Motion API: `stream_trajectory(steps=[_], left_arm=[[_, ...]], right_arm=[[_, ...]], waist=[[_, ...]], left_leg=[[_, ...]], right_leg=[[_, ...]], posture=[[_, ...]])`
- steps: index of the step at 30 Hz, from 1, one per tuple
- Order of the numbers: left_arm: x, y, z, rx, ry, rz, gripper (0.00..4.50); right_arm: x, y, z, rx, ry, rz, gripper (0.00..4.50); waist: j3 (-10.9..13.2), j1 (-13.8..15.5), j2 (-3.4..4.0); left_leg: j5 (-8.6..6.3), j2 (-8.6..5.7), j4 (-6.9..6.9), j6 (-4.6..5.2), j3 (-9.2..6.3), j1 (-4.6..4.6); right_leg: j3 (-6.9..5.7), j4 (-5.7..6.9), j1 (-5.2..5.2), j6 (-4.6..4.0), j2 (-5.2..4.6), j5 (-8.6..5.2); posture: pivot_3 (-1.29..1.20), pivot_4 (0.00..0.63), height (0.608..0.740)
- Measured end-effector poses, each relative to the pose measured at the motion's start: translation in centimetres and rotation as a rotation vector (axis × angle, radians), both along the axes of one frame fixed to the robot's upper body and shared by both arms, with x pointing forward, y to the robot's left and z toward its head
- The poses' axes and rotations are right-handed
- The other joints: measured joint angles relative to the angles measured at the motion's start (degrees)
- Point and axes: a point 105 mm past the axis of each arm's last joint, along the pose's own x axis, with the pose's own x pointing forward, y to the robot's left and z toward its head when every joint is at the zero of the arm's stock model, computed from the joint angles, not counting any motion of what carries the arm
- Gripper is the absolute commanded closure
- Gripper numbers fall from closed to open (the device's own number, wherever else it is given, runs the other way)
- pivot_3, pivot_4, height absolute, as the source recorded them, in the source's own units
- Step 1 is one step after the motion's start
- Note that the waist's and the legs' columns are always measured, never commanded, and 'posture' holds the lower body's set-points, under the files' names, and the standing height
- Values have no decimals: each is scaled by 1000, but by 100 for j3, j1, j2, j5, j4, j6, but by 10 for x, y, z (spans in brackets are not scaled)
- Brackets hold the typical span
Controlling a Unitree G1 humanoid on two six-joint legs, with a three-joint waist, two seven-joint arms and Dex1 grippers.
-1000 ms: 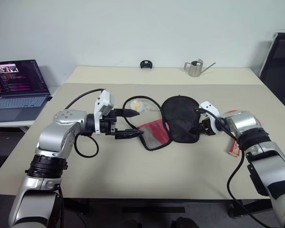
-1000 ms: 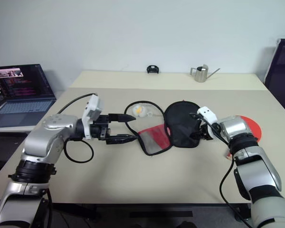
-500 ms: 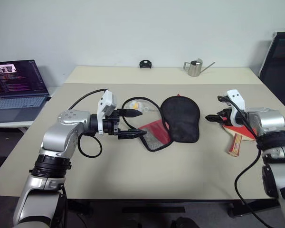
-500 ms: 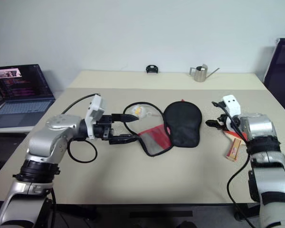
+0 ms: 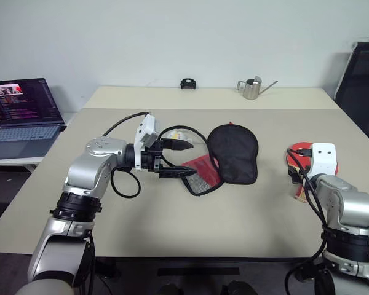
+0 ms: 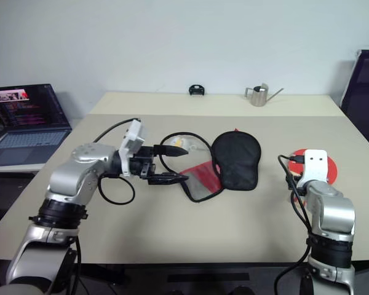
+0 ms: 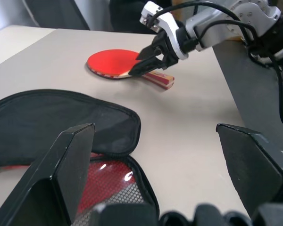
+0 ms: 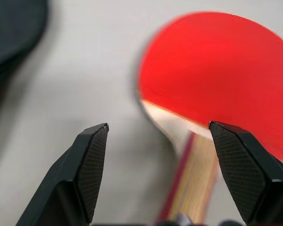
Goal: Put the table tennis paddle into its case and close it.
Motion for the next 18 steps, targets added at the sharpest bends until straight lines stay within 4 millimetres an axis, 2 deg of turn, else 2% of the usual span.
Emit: stream_trajectory(steps=[5, 8, 18], left_arm=[[2, -7, 1, 9, -13, -37, 0], [2, -8, -1, 18, -6, -54, 0], [3, -8, 0, 26, -16, -65, 0]], right_arm=[[-10, -3, -17, 48, 32, -110, 798], [-12, -8, -17, 51, 30, -148, 798], [-4, -8, -32, 57, 55, -177, 798]], waist=[[0, -8, 0], [0, -9, 0], [-1, -25, -1]], left_leg=[[0, 0, -1, 0, 2, 0], [0, 0, -1, 1, 2, 0], [0, 3, -1, 2, 5, 7]], right_leg=[[3, -1, -1, 0, 9, 0], [3, -1, -1, 0, 14, 0], [10, 0, 3, 0, 31, 0]], posture=[[0, 150, 740], [0, 150, 740], [0, 150, 740]])
